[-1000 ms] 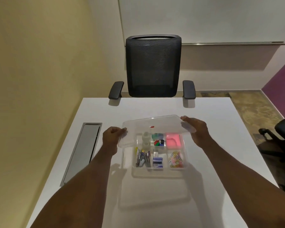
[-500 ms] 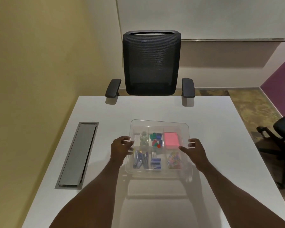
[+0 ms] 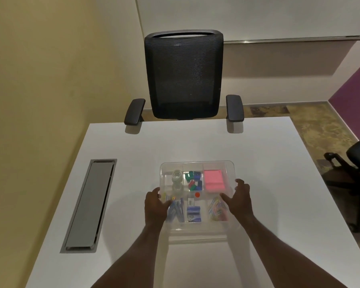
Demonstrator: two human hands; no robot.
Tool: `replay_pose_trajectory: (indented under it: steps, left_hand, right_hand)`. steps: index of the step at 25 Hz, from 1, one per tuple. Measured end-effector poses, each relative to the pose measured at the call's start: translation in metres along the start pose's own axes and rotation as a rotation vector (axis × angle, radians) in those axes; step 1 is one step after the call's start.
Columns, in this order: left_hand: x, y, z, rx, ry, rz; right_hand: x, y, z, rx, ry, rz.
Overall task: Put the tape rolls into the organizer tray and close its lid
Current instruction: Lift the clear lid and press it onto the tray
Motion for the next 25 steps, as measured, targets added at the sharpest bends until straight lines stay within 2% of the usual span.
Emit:
replay_pose_trajectory:
  steps: [8,12,15,17,20,25]
  left_hand:
    - [0.01,0.001,-0.015,-0.077,0.053,0.046]
    - [0.008,-0.002,-0.02,-0.076,0.016,0.065]
    - [0.009,-0.003,-0.024,-0.075,0.026,0.09]
    - [0.011,-0.002,-0.03,-0.151,-0.007,0.101]
    - [0.012,0.002,-0.038,-0.223,-0.026,0.133]
    - [0.017,0.015,-0.035,-0.218,-0.029,0.145]
  right_hand:
    - [0.02,0.009,0.011,0.037,-0.134,-0.042]
    - [0.026,0.003,0.02,0.064,-0.087,-0.066]
    - [0.026,-0.004,0.013,-0.003,-0.017,-0.044]
    - [0.028,-0.009,0.008,-0.06,0.015,-0.044]
    - [0.036,-0.015,0.009,-0.085,-0.025,-0.107]
    - [0.04,0.003,0.007,-0.111,-0.074,-0.12]
Point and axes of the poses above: each hand's wrist, its own y-axis towards the middle knuckle, its own x-axis out of the palm, z = x × y, the point moved 8 cm from there along y, towards the middle knuckle, and after that the axes turned 11 degrees about z, right-handed, at the moved point
